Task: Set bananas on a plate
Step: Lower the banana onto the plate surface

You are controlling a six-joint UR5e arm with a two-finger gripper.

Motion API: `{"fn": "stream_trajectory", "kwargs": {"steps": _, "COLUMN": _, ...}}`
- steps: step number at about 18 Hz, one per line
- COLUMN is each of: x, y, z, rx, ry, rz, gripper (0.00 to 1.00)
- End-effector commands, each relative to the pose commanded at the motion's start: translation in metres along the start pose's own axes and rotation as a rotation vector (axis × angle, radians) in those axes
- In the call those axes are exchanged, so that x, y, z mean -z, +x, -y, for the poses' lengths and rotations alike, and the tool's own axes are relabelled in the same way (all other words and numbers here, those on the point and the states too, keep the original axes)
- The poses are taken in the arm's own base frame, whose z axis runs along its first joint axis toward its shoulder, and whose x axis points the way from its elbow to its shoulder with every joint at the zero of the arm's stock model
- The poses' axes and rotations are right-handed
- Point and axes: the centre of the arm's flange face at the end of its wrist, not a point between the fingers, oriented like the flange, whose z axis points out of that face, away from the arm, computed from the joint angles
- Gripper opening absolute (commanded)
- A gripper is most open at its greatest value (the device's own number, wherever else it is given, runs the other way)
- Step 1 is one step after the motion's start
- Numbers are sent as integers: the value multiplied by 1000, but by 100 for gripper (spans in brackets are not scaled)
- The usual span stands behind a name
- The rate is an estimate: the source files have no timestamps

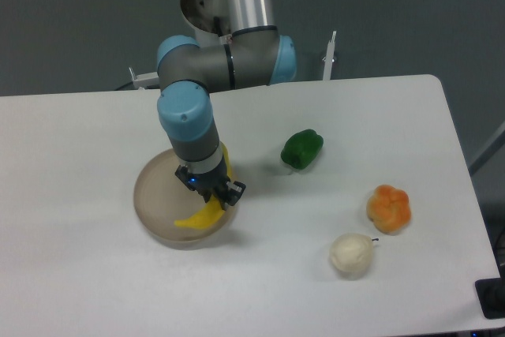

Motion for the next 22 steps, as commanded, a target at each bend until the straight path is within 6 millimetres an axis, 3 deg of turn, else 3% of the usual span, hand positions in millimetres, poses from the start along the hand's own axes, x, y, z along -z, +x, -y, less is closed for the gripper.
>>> {"fn": "stream_trajectory", "kwargs": {"steps": 4, "x": -6, "y": 4, "z": 3, "rx": 77, "ry": 17, "rz": -42, "gripper": 40}}
{"fn": "stream_trajectory", "kwargs": {"steps": 8, "x": -20, "y": 11, "z": -6, "rx": 75, "ry": -9, "rz": -57, "gripper": 40}}
{"fn": "stream_trajectory", "kwargs": {"steps": 22, "x": -38, "y": 12, "z": -4, "rx": 64, "ry": -25, "rz": -63, "gripper": 42}}
